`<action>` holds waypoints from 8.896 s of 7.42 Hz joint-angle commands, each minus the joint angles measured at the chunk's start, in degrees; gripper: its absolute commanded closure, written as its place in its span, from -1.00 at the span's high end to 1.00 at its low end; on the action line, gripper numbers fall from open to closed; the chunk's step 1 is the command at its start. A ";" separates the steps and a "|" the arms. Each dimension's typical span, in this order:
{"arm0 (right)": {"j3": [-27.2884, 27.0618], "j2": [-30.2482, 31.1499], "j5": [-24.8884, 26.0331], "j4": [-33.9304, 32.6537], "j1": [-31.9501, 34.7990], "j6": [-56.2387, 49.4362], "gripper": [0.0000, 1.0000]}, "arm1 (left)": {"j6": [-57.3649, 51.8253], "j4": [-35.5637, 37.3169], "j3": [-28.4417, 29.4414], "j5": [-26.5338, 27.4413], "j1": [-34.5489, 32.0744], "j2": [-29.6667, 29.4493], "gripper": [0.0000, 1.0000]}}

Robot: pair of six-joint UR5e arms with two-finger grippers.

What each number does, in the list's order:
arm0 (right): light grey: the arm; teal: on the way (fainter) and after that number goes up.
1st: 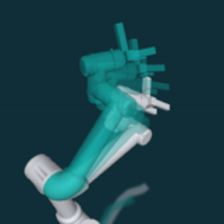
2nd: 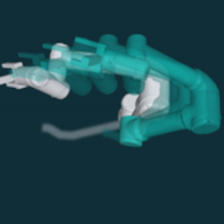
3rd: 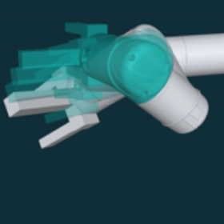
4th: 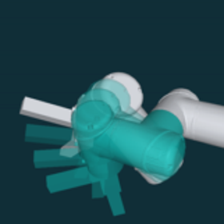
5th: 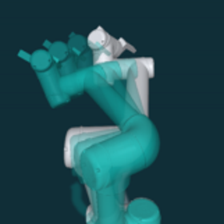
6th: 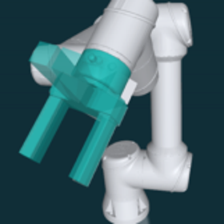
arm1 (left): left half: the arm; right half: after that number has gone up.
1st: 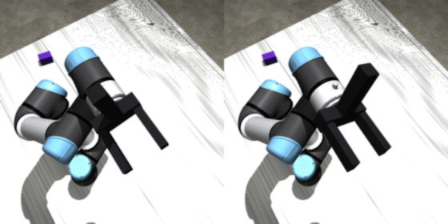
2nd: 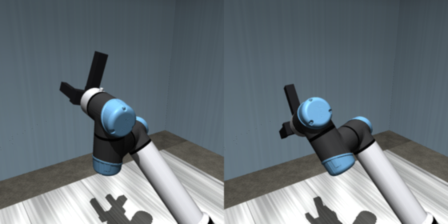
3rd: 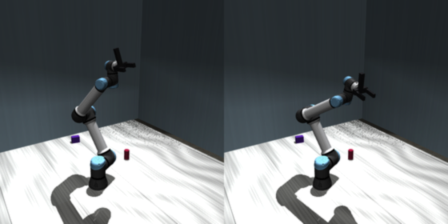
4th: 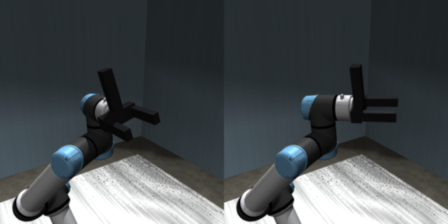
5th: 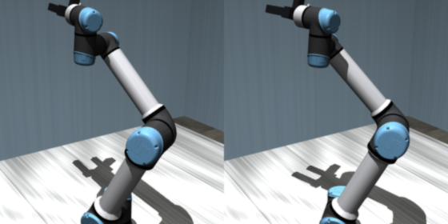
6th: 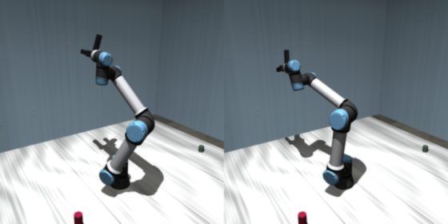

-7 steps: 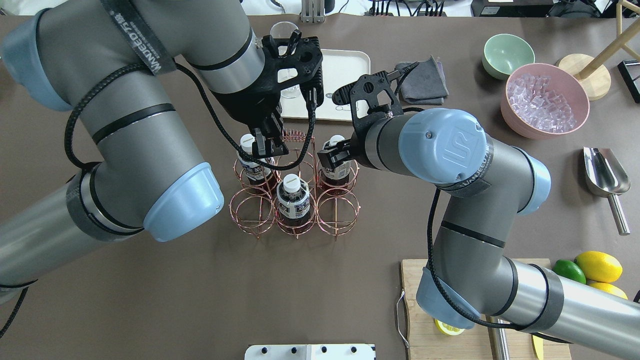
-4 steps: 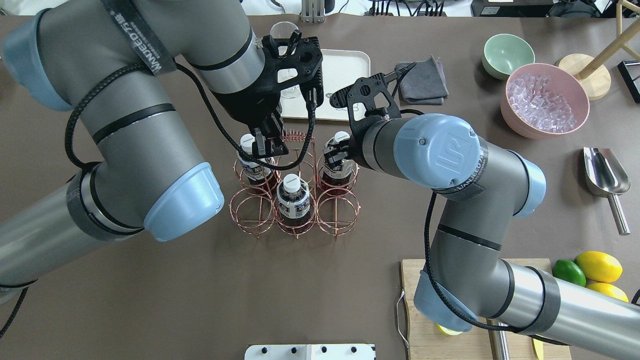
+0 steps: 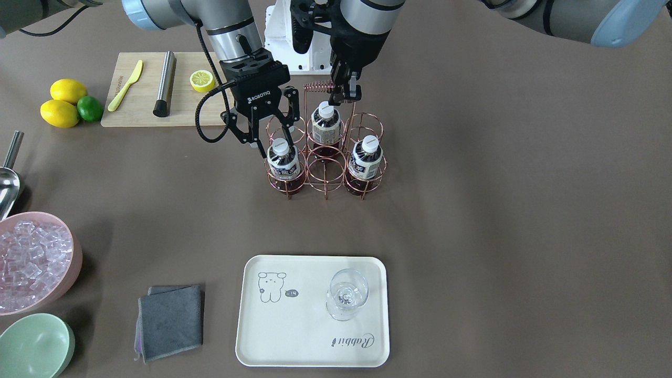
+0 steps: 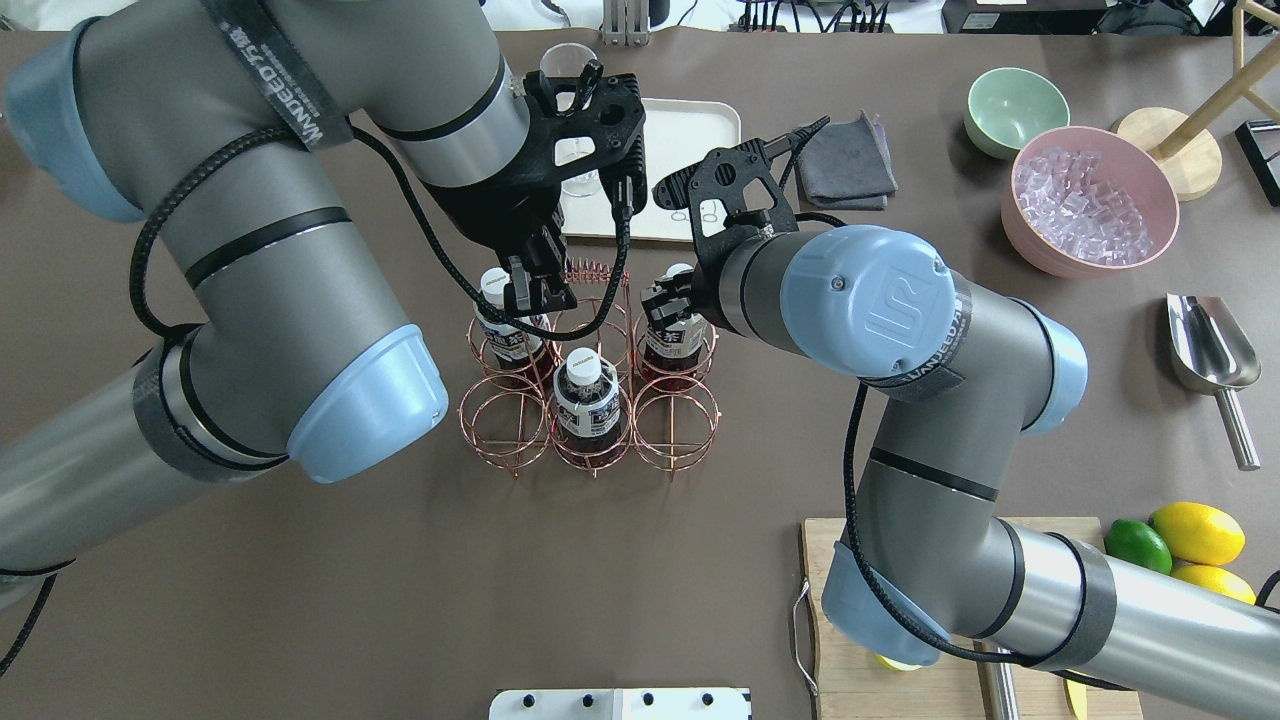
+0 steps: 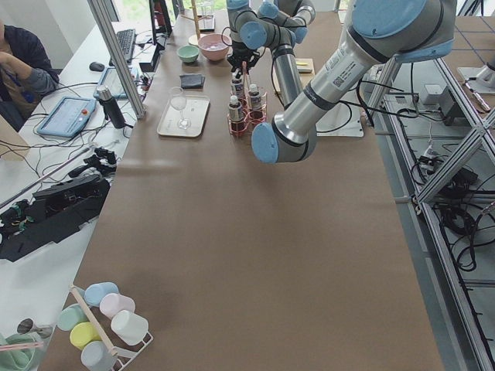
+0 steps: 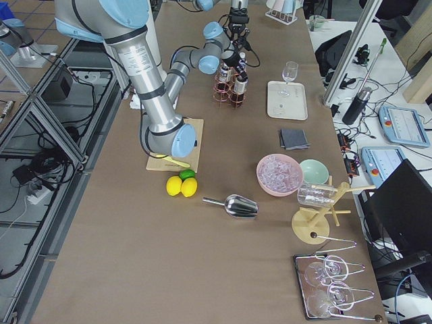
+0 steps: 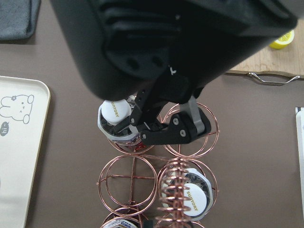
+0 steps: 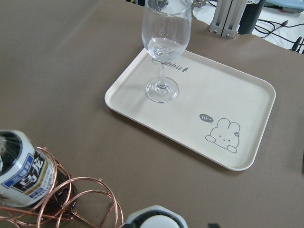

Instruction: Take tea from basket to plate

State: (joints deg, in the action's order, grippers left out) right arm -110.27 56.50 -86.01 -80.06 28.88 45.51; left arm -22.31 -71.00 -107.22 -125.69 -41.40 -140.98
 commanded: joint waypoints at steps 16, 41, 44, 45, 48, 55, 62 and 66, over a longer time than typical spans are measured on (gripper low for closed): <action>-8.53 -3.58 -8.38 -12.80 6.53 0.81 -1.00 | 0.34 -2.47 -0.62 0.00 -0.44 1.49 -1.00; 31.79 -14.40 -12.61 15.11 16.92 -5.78 -1.00 | -44.25 7.54 12.35 -10.02 -39.96 11.16 -1.00; 31.79 -14.05 -9.27 15.37 15.42 -5.87 1.00 | -57.99 6.76 23.87 -10.11 -47.00 11.51 -1.00; 31.61 -14.05 -9.27 15.37 15.33 -5.87 1.00 | -60.54 5.02 26.34 -9.84 -48.15 12.56 -1.00; 31.17 -14.05 -9.27 15.37 15.50 -6.22 1.00 | -61.71 -1.75 33.19 -9.49 -49.04 14.24 -1.00; 3.88 9.69 -22.34 5.27 28.05 -5.61 1.00 | -60.93 -13.52 38.93 -8.17 -47.55 16.51 -1.00; 2.32 41.99 -39.36 5.10 46.54 -30.49 1.00 | -60.83 -13.81 37.79 -8.17 -47.37 17.49 -1.00; 4.97 44.90 -46.88 -10.81 63.82 -38.30 1.00 | -60.57 -13.46 37.70 -8.17 -47.37 17.84 -0.25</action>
State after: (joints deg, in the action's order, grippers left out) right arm -106.73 98.87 -131.62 -87.25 87.20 9.15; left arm -83.13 -84.80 -69.56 -133.86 -88.77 -123.18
